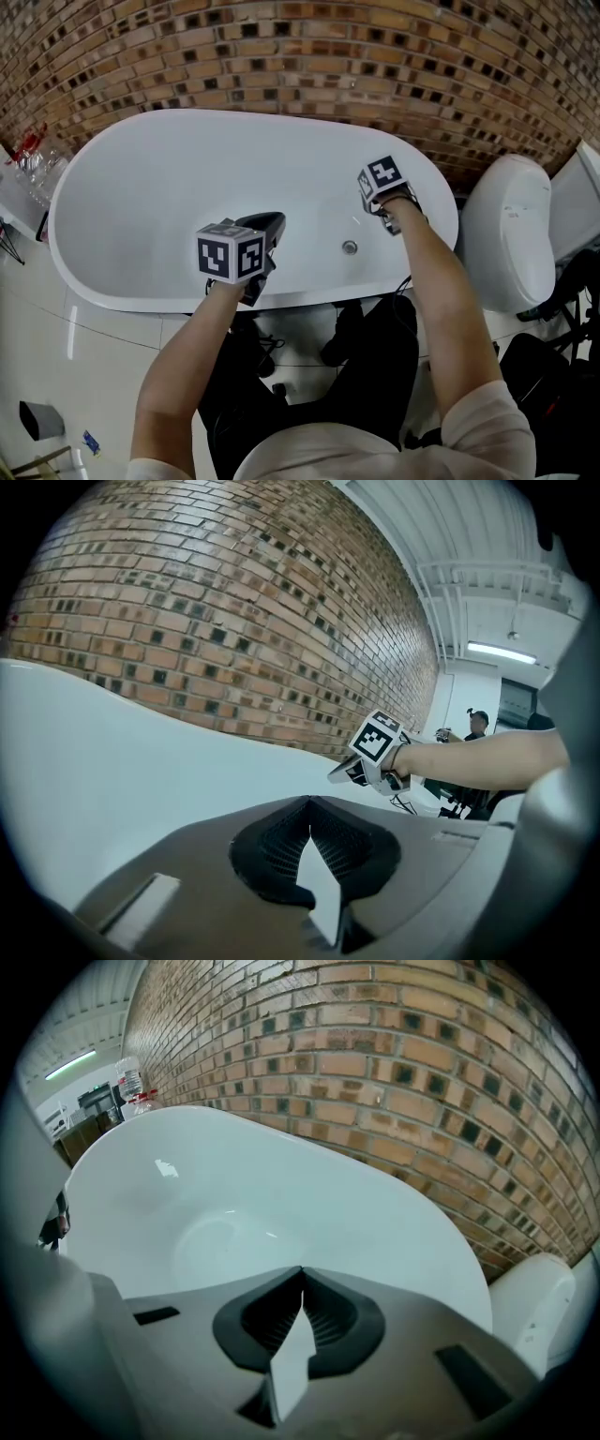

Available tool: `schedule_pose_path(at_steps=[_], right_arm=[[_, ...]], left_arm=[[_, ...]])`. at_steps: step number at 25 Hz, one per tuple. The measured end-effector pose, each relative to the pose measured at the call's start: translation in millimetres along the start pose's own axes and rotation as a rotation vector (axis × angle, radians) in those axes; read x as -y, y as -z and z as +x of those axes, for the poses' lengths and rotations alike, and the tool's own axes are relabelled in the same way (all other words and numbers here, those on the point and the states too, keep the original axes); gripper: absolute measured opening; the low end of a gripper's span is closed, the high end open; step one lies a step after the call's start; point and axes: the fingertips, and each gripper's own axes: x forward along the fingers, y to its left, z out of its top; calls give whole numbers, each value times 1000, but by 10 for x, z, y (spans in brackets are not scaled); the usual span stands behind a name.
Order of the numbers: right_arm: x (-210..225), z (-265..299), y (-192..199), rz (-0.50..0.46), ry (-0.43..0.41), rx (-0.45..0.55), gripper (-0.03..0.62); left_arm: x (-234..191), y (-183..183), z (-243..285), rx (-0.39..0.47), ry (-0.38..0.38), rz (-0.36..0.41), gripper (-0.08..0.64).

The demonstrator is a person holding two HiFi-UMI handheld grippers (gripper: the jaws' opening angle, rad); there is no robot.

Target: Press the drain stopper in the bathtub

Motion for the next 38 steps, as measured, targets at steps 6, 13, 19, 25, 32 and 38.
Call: schedule_pose_path(at_steps=[6, 13, 19, 25, 32, 38], right_arm=[[-62, -232, 23, -7, 0, 26, 15], [-115, -592, 16, -29, 14, 73, 15], [-230, -869, 72, -27, 7, 102, 15], [-257, -1113, 108, -35, 24, 147, 15], [-355, -1346, 153, -48, 33, 206, 15], [-525, -1520, 123, -81, 25, 268, 15]], left_arm=[[85, -62, -134, 22, -6, 14, 8], [350, -122, -273, 48, 28, 35, 8], [518, -154, -418, 69, 31, 59, 8], [634, -162, -539, 86, 38, 71, 8], [774, -72, -607, 87, 57, 75, 8], [801, -78, -716, 110, 58, 74, 8]])
